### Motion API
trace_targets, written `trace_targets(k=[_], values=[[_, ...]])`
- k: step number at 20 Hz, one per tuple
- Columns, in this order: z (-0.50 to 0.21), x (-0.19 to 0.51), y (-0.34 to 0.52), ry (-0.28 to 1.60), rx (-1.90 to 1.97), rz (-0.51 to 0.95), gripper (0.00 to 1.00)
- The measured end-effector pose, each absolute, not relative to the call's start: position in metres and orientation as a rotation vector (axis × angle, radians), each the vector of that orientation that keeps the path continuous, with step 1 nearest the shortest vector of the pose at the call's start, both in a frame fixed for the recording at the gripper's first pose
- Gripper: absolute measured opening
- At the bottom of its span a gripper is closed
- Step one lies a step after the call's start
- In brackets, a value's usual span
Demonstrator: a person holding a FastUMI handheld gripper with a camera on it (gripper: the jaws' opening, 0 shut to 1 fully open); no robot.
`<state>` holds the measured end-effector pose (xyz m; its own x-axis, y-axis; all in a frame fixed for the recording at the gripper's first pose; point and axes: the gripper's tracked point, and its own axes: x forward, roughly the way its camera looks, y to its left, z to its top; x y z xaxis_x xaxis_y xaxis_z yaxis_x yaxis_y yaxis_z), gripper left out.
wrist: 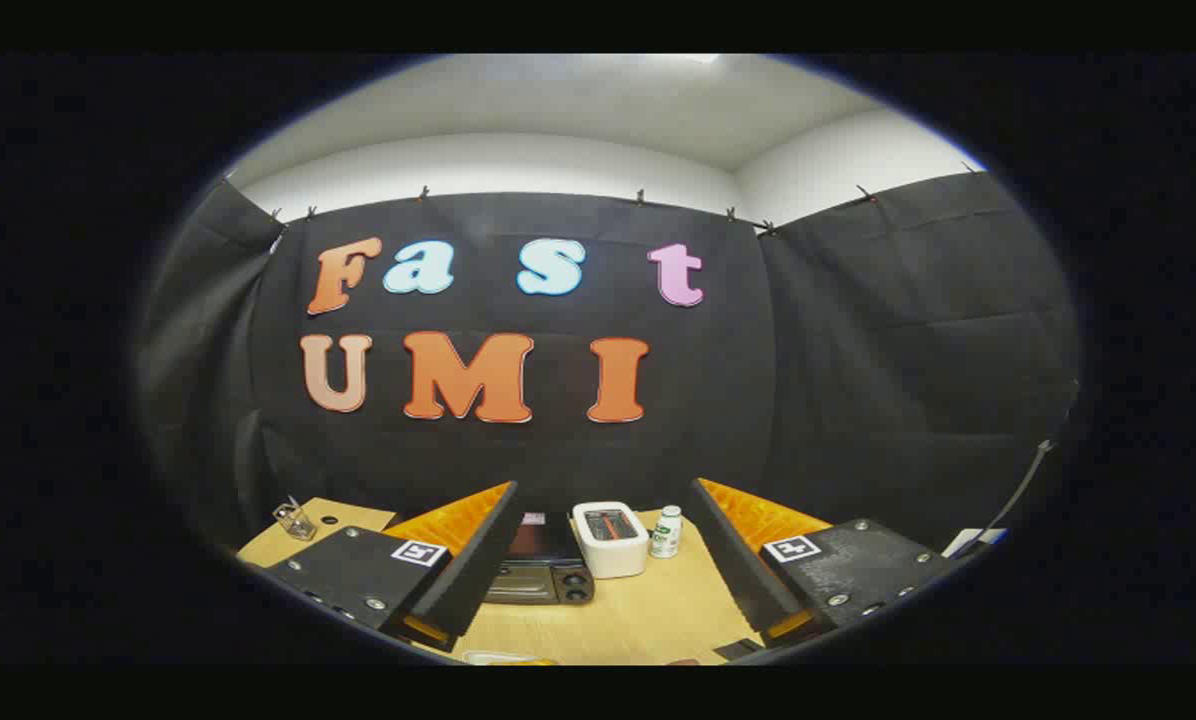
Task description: Open the toaster oven, put the food inside, and close the toaster oven door.
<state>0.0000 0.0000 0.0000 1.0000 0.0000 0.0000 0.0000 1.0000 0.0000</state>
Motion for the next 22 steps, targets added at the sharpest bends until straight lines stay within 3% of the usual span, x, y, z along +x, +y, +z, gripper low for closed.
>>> trace_targets(k=[22], values=[[-0.007,0.008,0.000,0.036,0.006,-0.015,0.99]])
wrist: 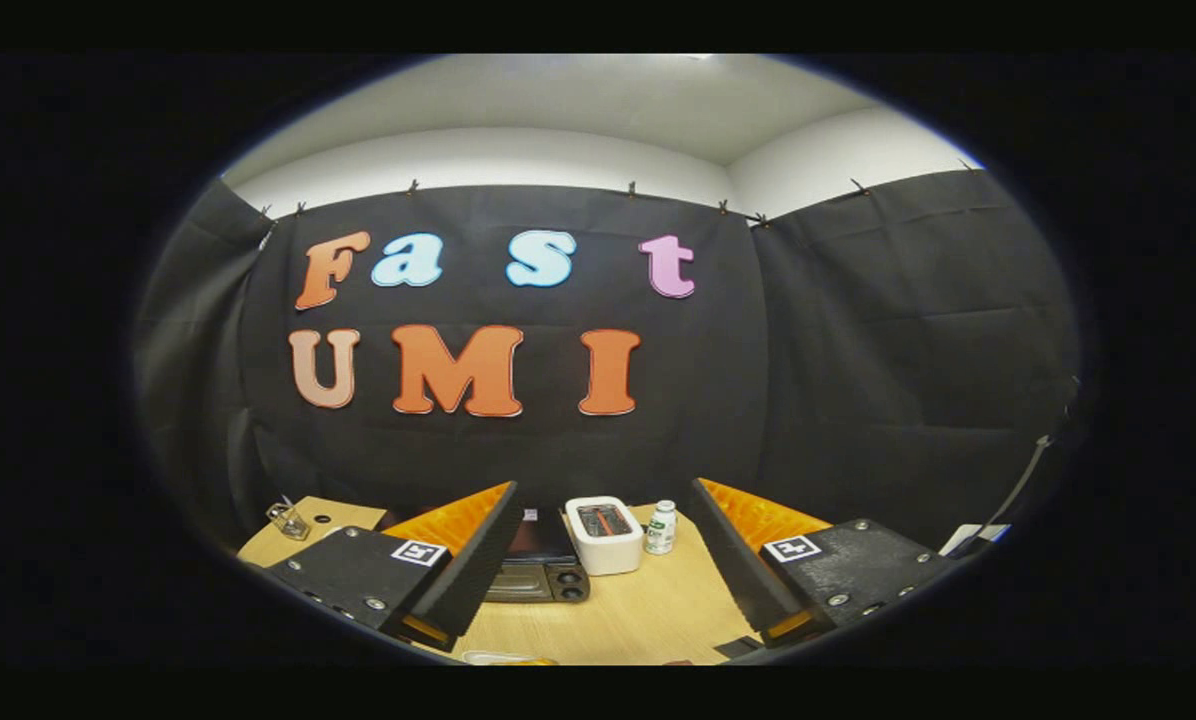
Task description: Open the toaster oven, put the food inside, and close the toaster oven door.
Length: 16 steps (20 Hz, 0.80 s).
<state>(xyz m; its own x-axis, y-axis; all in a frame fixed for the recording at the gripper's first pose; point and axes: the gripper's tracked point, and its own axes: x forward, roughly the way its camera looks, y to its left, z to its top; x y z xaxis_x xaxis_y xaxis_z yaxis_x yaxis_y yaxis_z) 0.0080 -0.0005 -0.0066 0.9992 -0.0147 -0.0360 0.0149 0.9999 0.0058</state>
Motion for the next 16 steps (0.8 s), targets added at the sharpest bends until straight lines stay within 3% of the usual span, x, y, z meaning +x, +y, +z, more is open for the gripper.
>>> trace_targets(k=[16], values=[[-0.102,0.075,0.136,0.180,0.041,0.187,0.99]])
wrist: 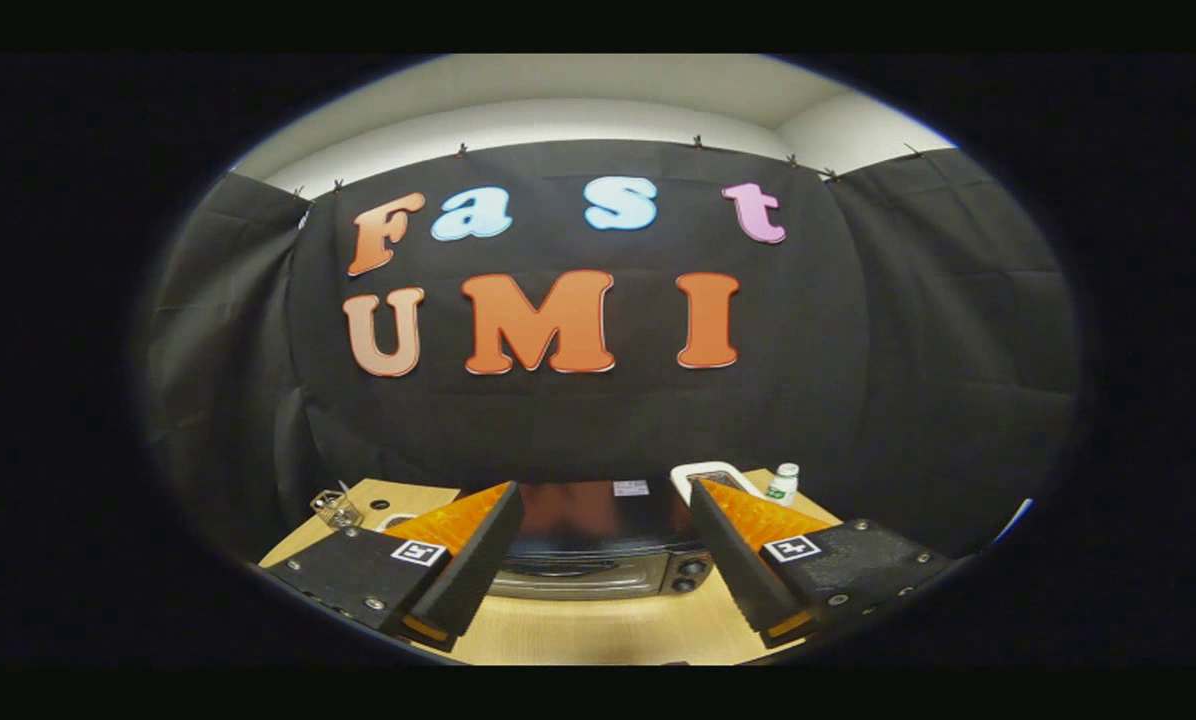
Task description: Open the toaster oven, put the food inside, and close the toaster oven door.
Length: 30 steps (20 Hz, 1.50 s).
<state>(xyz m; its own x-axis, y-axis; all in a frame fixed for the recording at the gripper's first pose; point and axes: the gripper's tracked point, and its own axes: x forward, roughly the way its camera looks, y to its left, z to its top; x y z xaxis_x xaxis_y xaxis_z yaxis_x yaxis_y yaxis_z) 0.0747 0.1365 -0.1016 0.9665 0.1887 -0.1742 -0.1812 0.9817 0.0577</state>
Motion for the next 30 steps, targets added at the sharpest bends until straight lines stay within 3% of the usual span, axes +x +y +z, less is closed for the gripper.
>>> trace_targets(k=[15,30], values=[[-0.261,0.126,0.197,0.460,-0.087,0.238,1.00],[-0.273,0.103,0.203,0.503,-0.041,0.259,1.00]])
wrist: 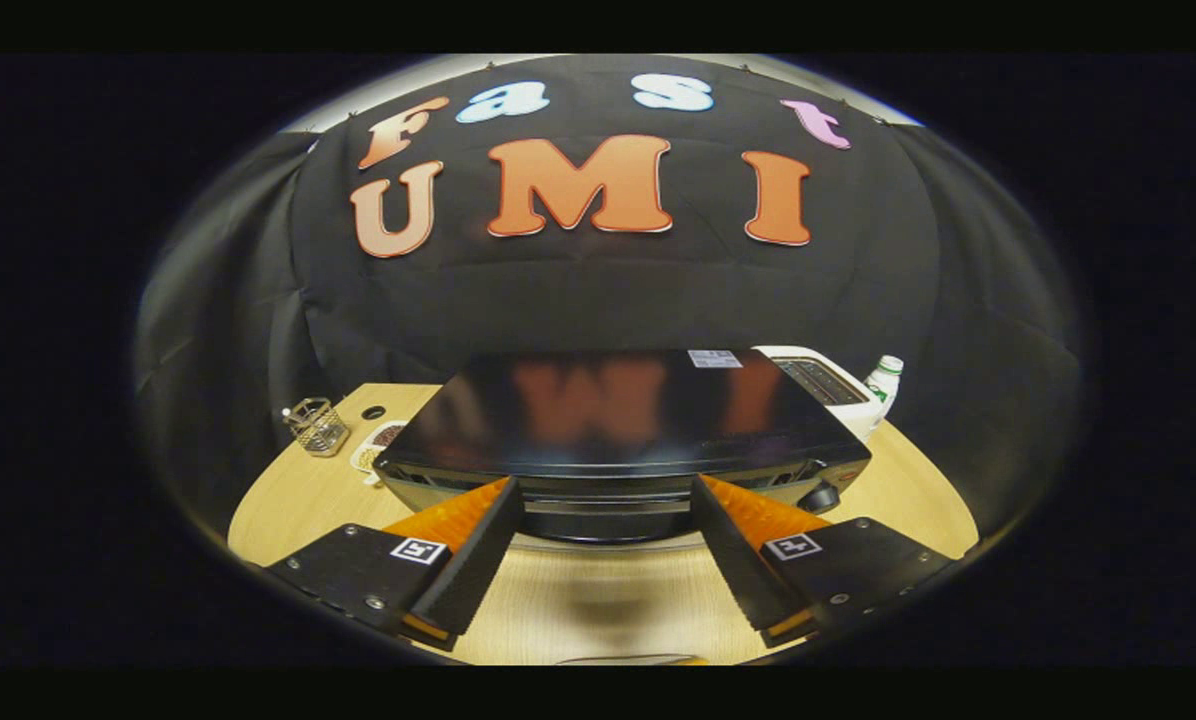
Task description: Open the toaster oven, put the food inside, and close the toaster oven door.
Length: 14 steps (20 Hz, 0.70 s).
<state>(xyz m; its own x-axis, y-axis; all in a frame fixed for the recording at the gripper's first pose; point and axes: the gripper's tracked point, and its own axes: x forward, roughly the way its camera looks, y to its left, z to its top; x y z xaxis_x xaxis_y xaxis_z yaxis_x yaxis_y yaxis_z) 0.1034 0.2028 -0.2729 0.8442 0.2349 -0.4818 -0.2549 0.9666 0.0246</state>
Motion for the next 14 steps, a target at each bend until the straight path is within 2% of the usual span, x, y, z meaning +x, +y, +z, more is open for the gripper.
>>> trace_targets(k=[14], values=[[-0.321,0.009,0.175,0.563,-0.053,0.247,0.99]])
